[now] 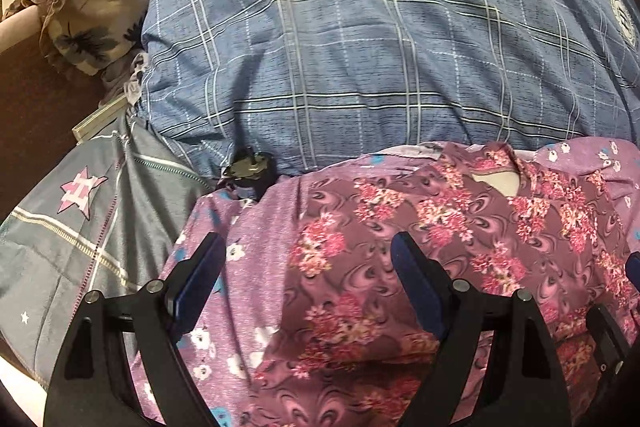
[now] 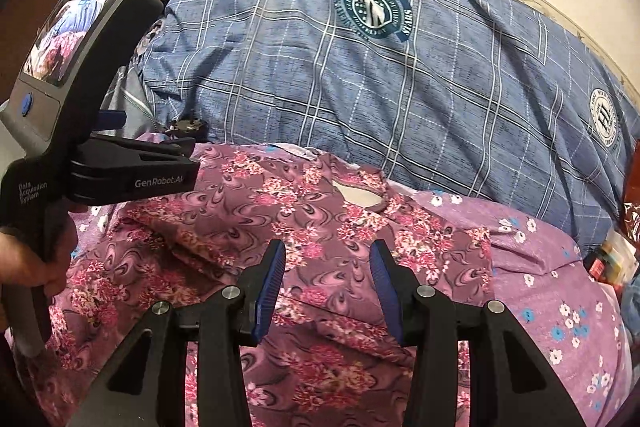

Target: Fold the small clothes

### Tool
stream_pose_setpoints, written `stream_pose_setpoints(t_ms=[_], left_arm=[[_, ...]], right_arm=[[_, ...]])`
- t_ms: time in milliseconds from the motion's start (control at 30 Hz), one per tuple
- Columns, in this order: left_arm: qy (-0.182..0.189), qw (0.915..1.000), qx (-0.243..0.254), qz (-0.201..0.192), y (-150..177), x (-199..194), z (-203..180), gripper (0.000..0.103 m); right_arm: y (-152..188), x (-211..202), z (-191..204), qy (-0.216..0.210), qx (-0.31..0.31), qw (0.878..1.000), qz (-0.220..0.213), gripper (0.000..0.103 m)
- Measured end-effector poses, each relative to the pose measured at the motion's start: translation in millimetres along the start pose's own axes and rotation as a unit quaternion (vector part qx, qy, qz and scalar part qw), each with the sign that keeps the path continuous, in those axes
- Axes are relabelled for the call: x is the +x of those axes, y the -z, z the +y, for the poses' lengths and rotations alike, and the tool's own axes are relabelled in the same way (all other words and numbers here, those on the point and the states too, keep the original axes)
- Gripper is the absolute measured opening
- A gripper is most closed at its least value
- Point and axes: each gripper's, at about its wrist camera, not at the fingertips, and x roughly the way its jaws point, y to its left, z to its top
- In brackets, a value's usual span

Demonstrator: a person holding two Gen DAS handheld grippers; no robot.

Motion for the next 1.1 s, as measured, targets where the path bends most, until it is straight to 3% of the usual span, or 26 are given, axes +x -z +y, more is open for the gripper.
stream_pose_setpoints(t_ms=[400, 467, 600, 700, 867, 1100], left_arm=[[-0.014, 0.9996, 0.02, 0.01, 19.4, -9.5, 19.8, 0.085], [-0.015, 0.9994, 0.021, 0.022, 34.7, -18.9, 33.9, 0.085], [-0.007, 0.9982, -0.016, 0.058, 87.2, -52.7, 84.5, 0.085], [-0.015, 0.9958, -0.005, 0.091, 132.9, -74.8, 109.1, 0.085], [0.003, 0.9898, 0.026, 0.14, 203.0, -116.9, 135.1, 0.084], [0.094, 0.9778, 0.002, 0.188, 247.0, -145.0, 132.9, 0.065]], right_arm=[[9.9, 3.5, -5.1, 0.0, -0.001, 1.0, 0.023, 0.046], [18.1, -1.9, -21.3, -0.013, 0.028, 0.999, 0.036, 0.048], [43.9, -37.9, -62.2, -0.018, 0.091, 0.995, 0.036, 0.068], [77.9, -74.0, -89.0, -0.001, 0.129, 0.991, 0.041, 0.071], [147.3, -119.1, -119.5, 0.005, 0.18, 0.979, 0.092, 0.071], [196.9, -154.9, -134.4, -0.013, 0.203, 0.968, 0.149, 0.072]])
